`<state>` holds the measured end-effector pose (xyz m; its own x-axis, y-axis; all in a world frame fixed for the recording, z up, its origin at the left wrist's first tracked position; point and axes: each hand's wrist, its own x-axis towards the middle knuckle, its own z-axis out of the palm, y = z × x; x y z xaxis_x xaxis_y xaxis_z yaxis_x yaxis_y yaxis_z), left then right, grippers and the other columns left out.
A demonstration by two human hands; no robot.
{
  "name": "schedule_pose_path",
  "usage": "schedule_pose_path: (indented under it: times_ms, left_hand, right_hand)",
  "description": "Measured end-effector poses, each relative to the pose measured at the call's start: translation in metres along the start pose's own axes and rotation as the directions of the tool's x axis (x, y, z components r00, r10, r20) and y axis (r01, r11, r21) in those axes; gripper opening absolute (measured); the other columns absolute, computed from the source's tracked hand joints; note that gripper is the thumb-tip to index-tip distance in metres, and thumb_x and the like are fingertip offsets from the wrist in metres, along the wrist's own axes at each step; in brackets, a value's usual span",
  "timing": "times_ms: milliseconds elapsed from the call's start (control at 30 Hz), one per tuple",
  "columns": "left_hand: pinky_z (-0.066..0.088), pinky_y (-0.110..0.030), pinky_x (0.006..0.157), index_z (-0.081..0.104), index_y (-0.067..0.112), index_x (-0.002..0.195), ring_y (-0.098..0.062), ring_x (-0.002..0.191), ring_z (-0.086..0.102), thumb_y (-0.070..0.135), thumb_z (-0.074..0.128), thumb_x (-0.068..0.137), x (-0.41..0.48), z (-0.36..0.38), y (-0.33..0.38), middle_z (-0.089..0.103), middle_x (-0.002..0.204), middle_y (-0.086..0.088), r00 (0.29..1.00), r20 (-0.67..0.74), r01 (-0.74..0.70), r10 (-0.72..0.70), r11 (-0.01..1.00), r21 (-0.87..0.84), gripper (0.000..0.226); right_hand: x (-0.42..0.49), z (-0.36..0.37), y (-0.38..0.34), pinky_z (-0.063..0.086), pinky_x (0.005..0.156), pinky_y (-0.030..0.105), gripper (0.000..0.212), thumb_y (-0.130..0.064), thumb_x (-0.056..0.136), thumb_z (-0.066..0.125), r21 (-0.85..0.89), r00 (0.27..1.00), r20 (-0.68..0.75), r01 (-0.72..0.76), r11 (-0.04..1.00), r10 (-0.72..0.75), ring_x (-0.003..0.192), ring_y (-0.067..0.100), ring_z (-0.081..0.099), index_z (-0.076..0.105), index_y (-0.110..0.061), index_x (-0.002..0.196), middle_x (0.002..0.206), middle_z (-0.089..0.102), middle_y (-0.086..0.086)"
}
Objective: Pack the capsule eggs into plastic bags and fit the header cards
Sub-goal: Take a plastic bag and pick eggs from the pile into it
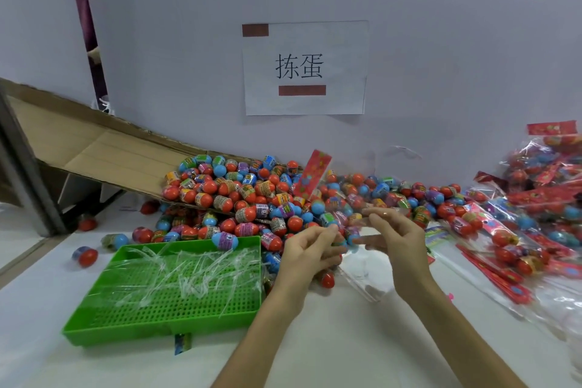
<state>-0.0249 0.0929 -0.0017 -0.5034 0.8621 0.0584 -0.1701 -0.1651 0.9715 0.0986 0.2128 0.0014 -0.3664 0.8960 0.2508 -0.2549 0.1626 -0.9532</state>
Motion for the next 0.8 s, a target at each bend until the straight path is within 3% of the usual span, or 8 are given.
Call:
schedule_pose_path:
  times_ms: [133,233,300,400,533,633,700,800]
  left_hand:
    - [0.059,-0.034,0.091,0.069,0.017,0.127,-0.023,0.111,0.073,0.059,0.08,0.079,-0.002,0.002,0.003,0.077,0.119,-0.004,0.979,0.163,0.137,-0.125,0.989,-0.06,0.065]
    - [0.057,-0.044,0.099,0.07,0.02,0.131,-0.026,0.118,0.07,0.051,0.073,0.091,0.0,0.001,0.003,0.074,0.126,-0.005,0.985,0.169,0.054,-0.042,0.996,-0.067,0.051]
    - [0.06,-0.045,0.094,0.075,0.016,0.124,-0.029,0.115,0.071,0.039,0.069,0.096,0.001,-0.002,0.004,0.074,0.124,-0.01,0.994,0.107,-0.019,0.032,0.993,-0.12,0.037]
    - [0.062,-0.032,0.081,0.079,0.012,0.111,-0.03,0.108,0.075,0.032,0.066,0.092,0.001,-0.004,0.005,0.077,0.116,-0.015,0.995,-0.003,-0.097,0.1,0.967,-0.235,0.031]
    - [0.063,-0.038,0.088,0.078,0.006,0.104,-0.03,0.1,0.077,0.032,0.068,0.087,0.005,-0.008,0.007,0.079,0.106,-0.017,0.967,-0.237,-0.167,0.092,0.933,-0.318,0.032]
    - [0.064,-0.035,0.083,0.077,0.003,0.101,-0.03,0.096,0.078,0.032,0.072,0.082,0.004,-0.01,0.01,0.079,0.103,-0.018,0.944,-0.324,-0.192,0.065,0.905,-0.38,0.035]
    - [0.064,-0.031,0.078,0.077,0.002,0.1,-0.031,0.096,0.078,0.031,0.072,0.083,0.004,-0.01,0.012,0.079,0.103,-0.018,0.939,-0.341,-0.2,0.055,0.891,-0.407,0.034]
    - [0.063,-0.03,0.072,0.076,0.002,0.098,-0.031,0.093,0.078,0.025,0.07,0.091,0.004,-0.01,0.012,0.079,0.102,-0.018,0.934,-0.357,-0.205,0.036,0.87,-0.449,0.025]
  right_hand:
    - [-0.002,0.0,-0.006,0.059,0.064,0.033,0.023,-0.012,0.088,0.068,0.22,0.951,0.256,-0.234,0.947,0.175,0.076,0.03,0.073,0.073,-0.002,0.108,0.104,0.072,0.019]
    - [-0.007,0.005,-0.006,0.058,0.059,0.031,0.023,-0.014,0.084,0.07,0.168,0.878,0.428,-0.312,0.935,0.216,0.071,0.031,0.072,0.074,-0.001,0.103,0.101,0.071,0.021]
    - [-0.01,0.008,-0.003,0.057,0.058,0.03,0.022,-0.016,0.086,0.071,0.073,0.857,0.463,-0.293,0.953,0.228,0.072,0.038,0.07,0.073,0.0,0.102,0.101,0.071,0.024]
    - [-0.013,0.011,-0.001,0.059,0.063,0.032,0.023,-0.024,0.088,0.071,-0.04,0.858,0.472,-0.21,0.977,0.204,0.075,0.037,0.071,0.075,-0.007,0.103,0.1,0.073,0.024]
    - [-0.013,0.012,0.004,0.056,0.06,0.03,0.013,-0.011,0.093,0.072,-0.143,0.928,0.371,0.007,0.99,0.047,0.066,0.027,0.068,0.078,-0.021,0.098,0.09,0.074,0.006]
    - [-0.014,0.013,0.014,0.053,0.061,0.022,0.019,-0.019,0.093,0.073,-0.522,0.947,0.302,0.26,0.812,-0.108,0.067,0.012,0.065,0.071,-0.032,0.107,0.106,0.067,-0.014]
    - [-0.017,0.013,0.022,0.053,0.068,0.019,0.027,-0.026,0.094,0.071,-0.631,0.925,0.375,0.303,0.714,-0.061,0.075,0.008,0.063,0.065,-0.039,0.117,0.117,0.056,-0.024]
    - [-0.017,0.012,0.029,0.053,0.079,0.027,0.024,-0.024,0.095,0.067,-0.687,0.873,0.486,0.35,0.638,0.045,0.086,0.007,0.061,0.068,-0.038,0.115,0.114,0.057,-0.02]
